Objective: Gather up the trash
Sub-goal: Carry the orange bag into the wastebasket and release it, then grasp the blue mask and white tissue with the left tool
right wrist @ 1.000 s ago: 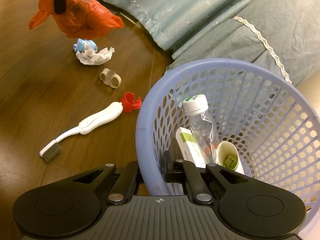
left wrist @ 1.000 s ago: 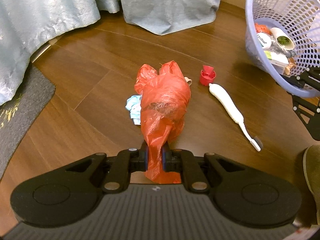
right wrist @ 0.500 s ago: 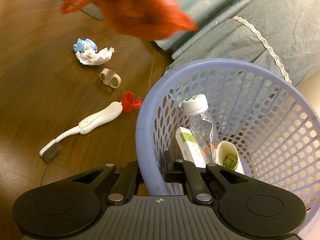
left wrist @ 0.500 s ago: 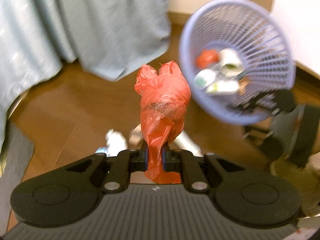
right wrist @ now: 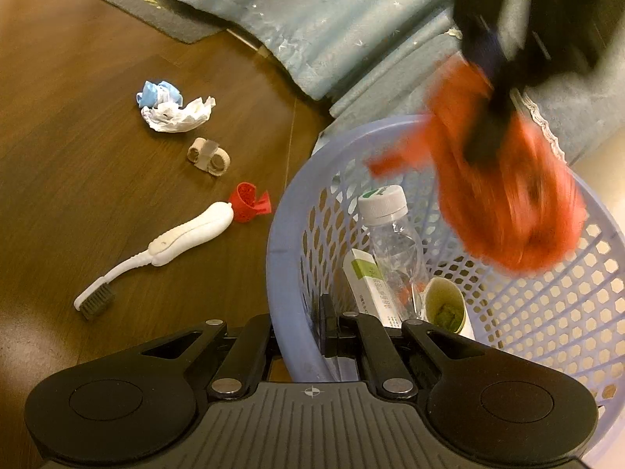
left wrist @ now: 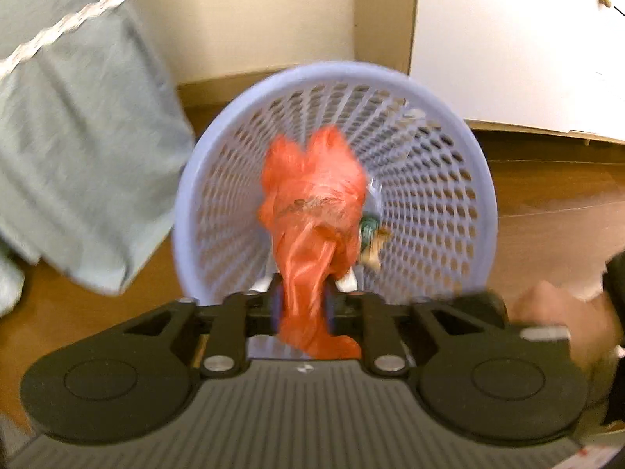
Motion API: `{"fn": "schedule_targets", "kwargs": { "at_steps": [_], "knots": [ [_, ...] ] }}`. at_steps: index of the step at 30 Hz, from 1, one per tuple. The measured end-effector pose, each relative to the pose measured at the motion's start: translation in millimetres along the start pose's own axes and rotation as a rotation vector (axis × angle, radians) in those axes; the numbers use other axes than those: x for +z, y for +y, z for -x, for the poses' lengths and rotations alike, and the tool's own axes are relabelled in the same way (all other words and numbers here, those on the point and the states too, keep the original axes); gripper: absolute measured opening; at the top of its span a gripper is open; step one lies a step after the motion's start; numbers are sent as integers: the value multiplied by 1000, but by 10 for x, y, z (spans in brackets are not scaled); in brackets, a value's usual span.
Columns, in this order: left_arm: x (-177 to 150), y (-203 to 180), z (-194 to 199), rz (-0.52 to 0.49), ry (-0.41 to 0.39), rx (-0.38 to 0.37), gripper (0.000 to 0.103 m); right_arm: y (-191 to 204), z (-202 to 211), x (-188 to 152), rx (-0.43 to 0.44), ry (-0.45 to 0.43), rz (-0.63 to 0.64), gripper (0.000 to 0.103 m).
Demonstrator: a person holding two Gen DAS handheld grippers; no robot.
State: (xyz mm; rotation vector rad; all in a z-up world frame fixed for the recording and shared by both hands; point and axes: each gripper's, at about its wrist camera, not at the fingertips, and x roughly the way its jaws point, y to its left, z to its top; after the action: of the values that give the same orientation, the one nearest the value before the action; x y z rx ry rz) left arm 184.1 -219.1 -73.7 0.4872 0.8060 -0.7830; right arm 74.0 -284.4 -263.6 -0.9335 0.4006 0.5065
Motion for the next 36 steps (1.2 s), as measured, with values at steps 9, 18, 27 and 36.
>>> {"fn": "schedule_targets", "kwargs": {
  "at_steps": [9,18,27,36],
  "knots": [
    [-278,408,254,180,-74,114,39,-41,-11,-4,-6,3,-20,2],
    [-1261,982,549,353,39,334,41,-45,-2,-13,-6,6,-11,2],
    [-2048,1038,425,406,150,388,51,-30,-2,-23,-3,13,4,2],
    [-2253,1291,-106,449,201,405,44,-13,-11,-29,-5,10,14,2]
  ]
}}
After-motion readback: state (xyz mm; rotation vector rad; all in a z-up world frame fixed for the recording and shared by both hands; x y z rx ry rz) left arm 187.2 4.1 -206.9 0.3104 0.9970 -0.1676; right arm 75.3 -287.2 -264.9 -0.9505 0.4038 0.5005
